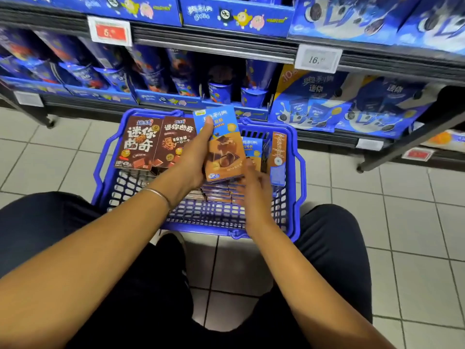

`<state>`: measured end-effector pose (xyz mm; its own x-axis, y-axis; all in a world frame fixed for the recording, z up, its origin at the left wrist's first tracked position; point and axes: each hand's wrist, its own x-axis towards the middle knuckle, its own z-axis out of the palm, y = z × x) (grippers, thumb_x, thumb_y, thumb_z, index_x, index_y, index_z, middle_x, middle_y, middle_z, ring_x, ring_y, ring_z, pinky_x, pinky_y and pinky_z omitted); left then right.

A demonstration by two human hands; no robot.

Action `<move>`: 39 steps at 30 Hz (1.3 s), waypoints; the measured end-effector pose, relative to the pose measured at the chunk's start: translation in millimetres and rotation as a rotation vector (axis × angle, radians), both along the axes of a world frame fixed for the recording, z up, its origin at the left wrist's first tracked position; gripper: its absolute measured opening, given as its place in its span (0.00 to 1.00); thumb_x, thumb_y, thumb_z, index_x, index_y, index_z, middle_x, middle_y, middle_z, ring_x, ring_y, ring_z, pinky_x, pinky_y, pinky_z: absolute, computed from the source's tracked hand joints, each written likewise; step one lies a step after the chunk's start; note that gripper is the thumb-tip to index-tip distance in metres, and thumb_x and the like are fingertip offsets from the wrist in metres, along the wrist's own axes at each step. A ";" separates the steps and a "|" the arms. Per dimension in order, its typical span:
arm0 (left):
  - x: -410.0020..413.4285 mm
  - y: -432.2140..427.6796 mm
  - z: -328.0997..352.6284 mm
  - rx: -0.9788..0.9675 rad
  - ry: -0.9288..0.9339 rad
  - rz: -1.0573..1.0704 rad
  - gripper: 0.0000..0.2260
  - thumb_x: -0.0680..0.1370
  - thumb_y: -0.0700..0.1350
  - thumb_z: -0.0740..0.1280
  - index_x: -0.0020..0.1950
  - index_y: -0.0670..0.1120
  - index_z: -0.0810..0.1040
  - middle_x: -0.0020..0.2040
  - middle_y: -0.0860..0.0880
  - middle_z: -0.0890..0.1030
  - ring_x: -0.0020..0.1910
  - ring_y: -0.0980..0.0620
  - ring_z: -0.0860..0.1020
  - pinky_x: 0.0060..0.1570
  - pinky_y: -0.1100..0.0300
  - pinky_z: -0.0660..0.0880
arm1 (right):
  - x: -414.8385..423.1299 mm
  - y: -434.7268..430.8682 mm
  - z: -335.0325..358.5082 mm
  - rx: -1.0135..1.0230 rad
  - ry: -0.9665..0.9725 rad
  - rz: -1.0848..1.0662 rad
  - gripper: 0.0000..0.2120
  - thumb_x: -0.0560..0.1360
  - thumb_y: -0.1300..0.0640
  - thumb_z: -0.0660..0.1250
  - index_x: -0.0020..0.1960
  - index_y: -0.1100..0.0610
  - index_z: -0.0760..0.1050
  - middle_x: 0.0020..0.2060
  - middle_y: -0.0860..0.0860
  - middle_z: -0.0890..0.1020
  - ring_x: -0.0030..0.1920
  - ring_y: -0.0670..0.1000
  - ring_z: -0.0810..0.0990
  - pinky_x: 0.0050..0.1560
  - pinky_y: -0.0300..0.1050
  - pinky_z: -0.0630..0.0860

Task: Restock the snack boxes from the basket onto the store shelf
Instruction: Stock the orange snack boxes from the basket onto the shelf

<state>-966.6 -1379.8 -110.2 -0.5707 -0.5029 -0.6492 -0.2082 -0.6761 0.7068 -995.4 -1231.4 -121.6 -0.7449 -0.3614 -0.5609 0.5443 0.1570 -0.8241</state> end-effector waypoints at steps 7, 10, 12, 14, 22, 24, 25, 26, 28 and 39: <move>2.7 -24.6 4.0 -0.035 -0.007 -0.037 0.25 0.79 0.70 0.64 0.55 0.51 0.88 0.54 0.43 0.88 0.49 0.43 0.88 0.39 0.48 0.84 | -64.2 26.2 -39.1 0.901 0.926 0.362 0.31 0.73 0.48 0.73 0.70 0.61 0.68 0.64 0.60 0.72 0.63 0.62 0.73 0.56 0.57 0.74; 4.5 -19.7 -4.2 0.026 -0.035 -0.038 0.30 0.78 0.73 0.59 0.53 0.51 0.89 0.54 0.43 0.88 0.49 0.42 0.88 0.39 0.46 0.85 | -63.9 15.5 -46.0 1.013 0.959 0.441 0.32 0.74 0.48 0.72 0.72 0.59 0.66 0.64 0.60 0.73 0.64 0.63 0.73 0.57 0.59 0.74; 4.2 -15.6 -8.1 0.062 -0.050 -0.036 0.32 0.77 0.74 0.58 0.57 0.50 0.87 0.52 0.42 0.88 0.47 0.42 0.88 0.36 0.46 0.84 | -64.3 10.0 -44.9 1.005 0.936 0.405 0.31 0.74 0.49 0.71 0.72 0.59 0.66 0.64 0.60 0.74 0.64 0.63 0.73 0.58 0.59 0.73; 3.0 -13.0 -9.9 0.042 -0.093 -0.053 0.33 0.77 0.75 0.57 0.58 0.50 0.87 0.50 0.43 0.89 0.44 0.43 0.88 0.33 0.48 0.84 | -67.8 9.8 -40.5 0.847 0.881 0.247 0.28 0.75 0.51 0.71 0.71 0.60 0.67 0.63 0.61 0.74 0.63 0.64 0.73 0.58 0.56 0.71; -3.3 -14.0 -14.2 -0.042 -0.189 -0.056 0.33 0.77 0.75 0.58 0.62 0.50 0.85 0.54 0.43 0.88 0.55 0.39 0.86 0.58 0.35 0.81 | -72.2 12.0 -3.2 0.099 0.506 -0.325 0.13 0.80 0.60 0.66 0.64 0.58 0.74 0.50 0.49 0.80 0.49 0.42 0.80 0.51 0.43 0.77; -4.8 -11.9 -14.7 -0.054 -0.197 -0.057 0.35 0.76 0.76 0.57 0.66 0.50 0.82 0.58 0.43 0.87 0.58 0.38 0.84 0.62 0.35 0.79 | -66.8 4.3 -0.8 -0.040 0.378 -0.341 0.12 0.80 0.62 0.65 0.63 0.60 0.75 0.53 0.53 0.82 0.49 0.45 0.82 0.48 0.46 0.79; -5.4 -11.2 -14.7 -0.062 -0.203 -0.050 0.36 0.76 0.76 0.57 0.66 0.49 0.81 0.56 0.44 0.87 0.57 0.39 0.85 0.62 0.35 0.79 | -63.2 0.0 -1.1 -0.080 0.330 -0.329 0.12 0.80 0.62 0.65 0.63 0.61 0.75 0.56 0.57 0.82 0.51 0.49 0.82 0.49 0.50 0.78; -6.2 -10.4 -14.0 -0.068 -0.203 -0.045 0.37 0.76 0.76 0.57 0.65 0.48 0.82 0.53 0.44 0.88 0.56 0.39 0.85 0.61 0.36 0.80 | -58.9 -4.4 -1.1 -0.101 0.303 -0.307 0.11 0.81 0.62 0.65 0.63 0.61 0.75 0.58 0.59 0.82 0.52 0.52 0.82 0.50 0.53 0.78; -7.9 -9.9 -14.5 -0.067 -0.184 -0.052 0.39 0.74 0.78 0.56 0.62 0.48 0.84 0.50 0.44 0.89 0.54 0.39 0.86 0.60 0.35 0.80 | -49.3 -11.0 -3.4 -0.096 0.309 -0.240 0.10 0.81 0.62 0.65 0.62 0.60 0.76 0.58 0.59 0.82 0.53 0.54 0.83 0.51 0.54 0.79; -3.6 -20.1 -2.4 -0.154 -0.001 -0.260 0.36 0.72 0.72 0.70 0.67 0.46 0.82 0.58 0.43 0.87 0.56 0.42 0.86 0.61 0.41 0.79 | -21.3 -25.5 -5.8 -0.045 0.534 0.106 0.12 0.83 0.53 0.66 0.66 0.52 0.75 0.57 0.51 0.82 0.56 0.51 0.83 0.56 0.56 0.82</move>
<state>-970.1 -1399.9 -112.6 -0.6924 -0.4327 -0.5773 -0.3614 -0.4846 0.7966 -1016.6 -1257.0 -127.3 -0.8801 -0.4647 -0.0972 0.0319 0.1463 -0.9887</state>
